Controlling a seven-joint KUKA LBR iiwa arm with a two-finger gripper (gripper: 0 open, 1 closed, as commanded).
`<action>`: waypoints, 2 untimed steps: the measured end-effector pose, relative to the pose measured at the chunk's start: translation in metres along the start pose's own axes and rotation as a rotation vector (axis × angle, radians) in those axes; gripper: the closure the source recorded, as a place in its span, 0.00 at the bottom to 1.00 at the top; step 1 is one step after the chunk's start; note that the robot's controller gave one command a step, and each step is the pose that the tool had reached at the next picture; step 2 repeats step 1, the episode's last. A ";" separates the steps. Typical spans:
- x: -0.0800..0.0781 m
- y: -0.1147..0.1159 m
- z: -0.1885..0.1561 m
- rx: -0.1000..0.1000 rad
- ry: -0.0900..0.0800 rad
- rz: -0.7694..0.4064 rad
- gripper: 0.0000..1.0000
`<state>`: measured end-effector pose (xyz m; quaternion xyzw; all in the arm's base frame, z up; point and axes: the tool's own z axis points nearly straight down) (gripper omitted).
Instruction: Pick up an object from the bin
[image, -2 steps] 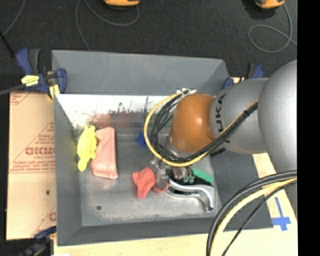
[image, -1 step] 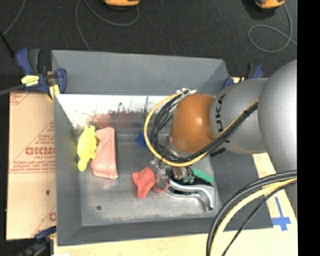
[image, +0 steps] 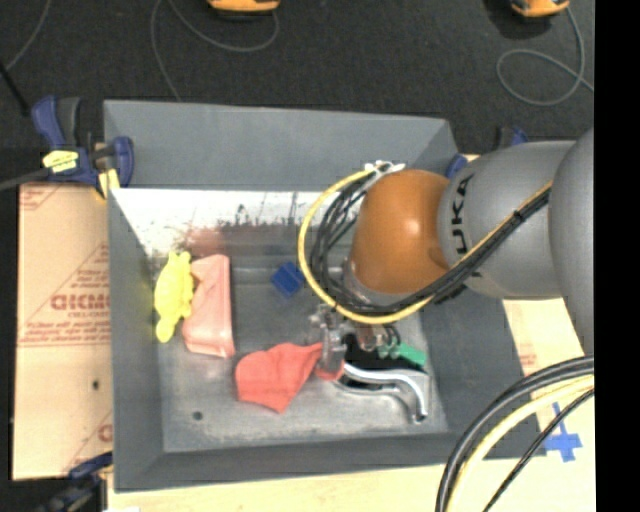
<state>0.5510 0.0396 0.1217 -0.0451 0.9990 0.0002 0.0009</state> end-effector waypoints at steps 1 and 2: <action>0.008 -0.015 -0.085 0.000 -0.013 -0.057 1.00; 0.008 -0.015 -0.085 0.000 -0.013 -0.057 1.00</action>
Offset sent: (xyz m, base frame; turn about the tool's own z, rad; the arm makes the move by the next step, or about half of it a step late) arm 0.0000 0.0000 0.0000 0.0000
